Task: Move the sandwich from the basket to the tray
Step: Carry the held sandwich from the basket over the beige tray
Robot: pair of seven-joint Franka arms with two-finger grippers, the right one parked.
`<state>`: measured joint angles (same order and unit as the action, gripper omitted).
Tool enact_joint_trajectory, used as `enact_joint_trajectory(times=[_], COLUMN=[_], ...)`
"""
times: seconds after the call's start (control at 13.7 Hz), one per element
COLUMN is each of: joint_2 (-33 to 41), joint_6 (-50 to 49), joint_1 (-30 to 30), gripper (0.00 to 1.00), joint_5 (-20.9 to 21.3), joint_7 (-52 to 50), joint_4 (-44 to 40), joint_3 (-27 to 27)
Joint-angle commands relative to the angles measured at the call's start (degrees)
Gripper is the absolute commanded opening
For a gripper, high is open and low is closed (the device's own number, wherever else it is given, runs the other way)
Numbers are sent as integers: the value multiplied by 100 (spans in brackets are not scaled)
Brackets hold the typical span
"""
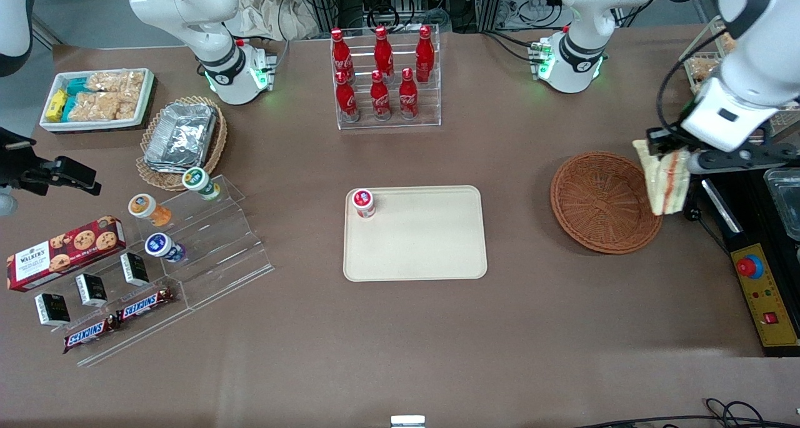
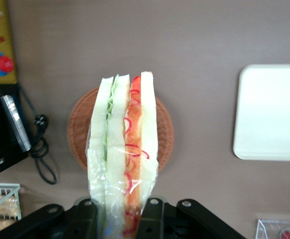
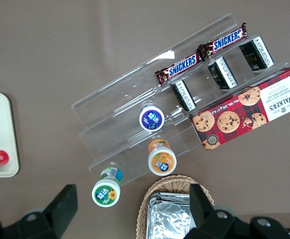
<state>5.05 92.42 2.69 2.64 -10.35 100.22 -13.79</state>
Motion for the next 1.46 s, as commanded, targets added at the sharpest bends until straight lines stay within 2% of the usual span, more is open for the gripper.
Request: enact_joint_trajectory(times=[0.0,0.37,0.51,0.8,1.02,1.39], joint_2=[-215,-671,-978,-1576,-2287,-3325], joint_6=[-154,134,503,1653,2287,3018], joint_1=[4,4,-22,-400,-716,-936], gripper=[0,0,0,0,0,0], joint_5=[-44,-141,-28,236,709,1825], joint_7=[-72,-1310,-1793,-2347,-2699,-3648], joint_4=[-248,-231,-108,471,604,543], joint_3=[-518,-1572,-1932,-2040,-2040,-2031])
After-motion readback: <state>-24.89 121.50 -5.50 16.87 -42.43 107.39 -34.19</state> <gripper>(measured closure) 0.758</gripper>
